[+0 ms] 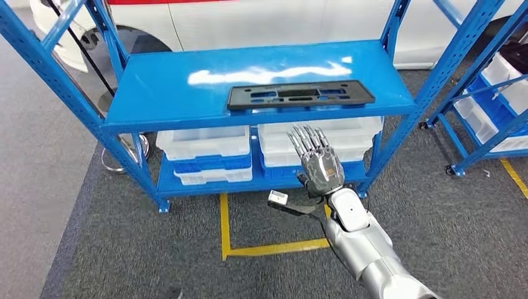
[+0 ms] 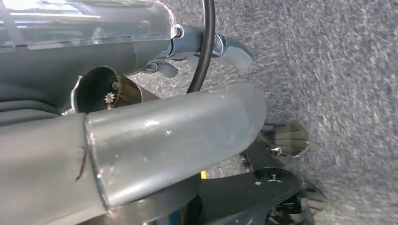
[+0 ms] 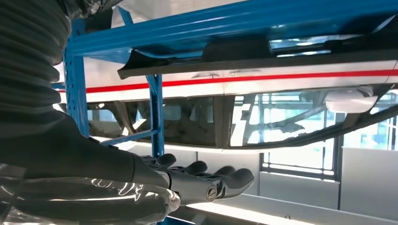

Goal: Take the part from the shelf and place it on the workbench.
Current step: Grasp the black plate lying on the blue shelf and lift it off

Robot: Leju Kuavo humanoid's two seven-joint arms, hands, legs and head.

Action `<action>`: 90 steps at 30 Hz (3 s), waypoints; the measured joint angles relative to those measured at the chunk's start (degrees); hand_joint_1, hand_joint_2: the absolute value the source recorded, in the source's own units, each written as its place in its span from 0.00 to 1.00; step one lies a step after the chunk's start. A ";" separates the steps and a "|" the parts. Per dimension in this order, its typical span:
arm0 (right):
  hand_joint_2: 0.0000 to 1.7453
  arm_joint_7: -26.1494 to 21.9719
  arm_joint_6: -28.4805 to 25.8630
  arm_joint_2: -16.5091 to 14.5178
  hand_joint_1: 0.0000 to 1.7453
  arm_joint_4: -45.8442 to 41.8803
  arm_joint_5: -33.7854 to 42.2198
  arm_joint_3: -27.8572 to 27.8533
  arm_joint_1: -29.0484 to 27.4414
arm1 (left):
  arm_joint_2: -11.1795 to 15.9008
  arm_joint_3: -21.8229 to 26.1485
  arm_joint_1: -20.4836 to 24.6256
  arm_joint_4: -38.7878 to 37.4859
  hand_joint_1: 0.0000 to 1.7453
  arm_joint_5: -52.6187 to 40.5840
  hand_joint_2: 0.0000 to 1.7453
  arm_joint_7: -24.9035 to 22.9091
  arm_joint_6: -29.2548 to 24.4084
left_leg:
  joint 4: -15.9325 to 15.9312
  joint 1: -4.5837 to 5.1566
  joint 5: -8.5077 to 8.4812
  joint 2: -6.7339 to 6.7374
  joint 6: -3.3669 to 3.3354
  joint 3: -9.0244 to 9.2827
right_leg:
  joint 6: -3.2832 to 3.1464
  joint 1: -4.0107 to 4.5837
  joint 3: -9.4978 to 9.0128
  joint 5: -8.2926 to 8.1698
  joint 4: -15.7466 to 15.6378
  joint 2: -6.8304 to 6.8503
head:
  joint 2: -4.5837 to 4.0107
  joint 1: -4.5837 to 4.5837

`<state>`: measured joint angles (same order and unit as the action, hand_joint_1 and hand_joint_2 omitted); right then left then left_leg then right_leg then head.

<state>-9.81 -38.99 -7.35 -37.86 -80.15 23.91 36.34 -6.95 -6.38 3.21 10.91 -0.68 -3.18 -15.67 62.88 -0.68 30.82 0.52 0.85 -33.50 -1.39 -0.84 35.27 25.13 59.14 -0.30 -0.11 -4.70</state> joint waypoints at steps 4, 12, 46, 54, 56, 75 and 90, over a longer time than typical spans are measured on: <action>1.00 0.00 0.00 -0.09 0.00 -0.04 -0.01 0.00 -0.17 | 0.00 0.00 -0.17 0.00 0.00 0.00 0.00 0.01 0.01 | 11.82 -0.03 3.43 -0.02 0.39 -6.42 | -0.40 0.21 -0.14 0.19 0.07 -0.13 | 0.00 0.04; 1.00 -0.07 0.00 -0.35 0.00 -0.13 -0.04 -0.03 -0.14 | 0.04 0.00 -0.12 -0.02 0.00 0.00 0.00 0.03 -0.02 | -4.54 0.24 -4.91 -0.25 -1.43 0.10 | 1.04 0.52 -0.29 0.51 0.29 -0.64 | 0.00 0.03; 1.00 1.95 0.01 -0.65 0.00 8.46 0.94 -0.35 3.02 | -0.01 -0.02 -0.16 -0.09 0.00 -1.86 0.00 -0.39 0.45 | -4.85 -0.42 -4.02 -0.38 -2.27 1.32 | 2.42 0.13 0.38 2.93 4.18 -0.04 | 0.00 0.19; 1.00 2.08 0.00 -0.59 0.00 10.38 1.08 -0.35 3.13 | -0.11 -0.02 -0.36 -0.16 0.00 -1.88 0.00 -0.40 0.50 | -5.08 0.00 -1.05 -0.62 -2.37 4.86 | 1.35 0.67 5.44 -1.92 5.17 0.11 | 0.00 0.24; 1.00 2.07 0.00 -0.58 0.00 10.68 1.11 -0.34 3.19 | -0.23 -0.02 -0.20 -0.25 0.00 -1.87 0.00 -0.41 0.50 | -5.39 -0.03 -0.41 -0.57 -1.81 5.47 | 0.77 1.27 3.91 -3.11 0.73 0.25 | 0.00 0.37; 1.00 2.07 -0.02 -1.05 0.00 11.77 1.12 -0.32 3.40 | -0.27 -0.04 -0.64 -0.56 0.00 -1.87 0.00 -0.43 0.49 | -5.10 0.00 -7.55 -0.53 -2.34 -2.75 | 1.52 0.74 -6.44 5.13 0.10 -0.41 | 0.00 0.76; 1.00 2.11 -0.02 -0.85 0.00 12.13 1.13 -0.31 3.30 | -0.20 -0.04 -0.27 -0.74 0.00 -1.87 0.00 -0.42 0.48 | -3.26 0.09 -1.00 -1.03 -0.92 4.67 | 0.26 0.70 2.33 -2.44 -0.52 -0.07 | 0.00 0.77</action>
<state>-7.70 -39.01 -8.20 -25.73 -79.02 23.61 39.65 -7.15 -6.43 2.94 10.16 -2.55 -3.60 -15.19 59.62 -0.60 29.82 -0.51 -0.07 -28.83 -1.13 -0.14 37.60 22.69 58.62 -0.37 -0.11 -3.94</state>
